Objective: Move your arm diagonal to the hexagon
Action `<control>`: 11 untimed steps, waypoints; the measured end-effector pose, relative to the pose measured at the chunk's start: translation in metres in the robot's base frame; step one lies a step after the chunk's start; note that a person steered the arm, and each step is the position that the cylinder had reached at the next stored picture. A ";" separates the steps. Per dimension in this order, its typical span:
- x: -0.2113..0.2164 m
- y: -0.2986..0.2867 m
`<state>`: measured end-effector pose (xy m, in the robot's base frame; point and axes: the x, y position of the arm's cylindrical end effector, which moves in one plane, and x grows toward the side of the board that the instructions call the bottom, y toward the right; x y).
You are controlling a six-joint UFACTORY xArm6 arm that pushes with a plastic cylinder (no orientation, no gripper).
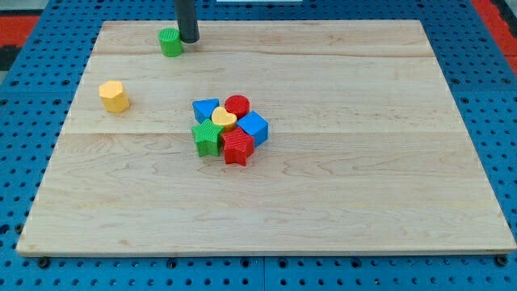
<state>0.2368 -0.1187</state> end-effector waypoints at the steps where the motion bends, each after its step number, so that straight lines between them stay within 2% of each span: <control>1: 0.006 0.025; 3: 0.045 0.106; 5: 0.045 0.109; 9: 0.023 0.105; 10: 0.007 0.088; 11: 0.004 0.035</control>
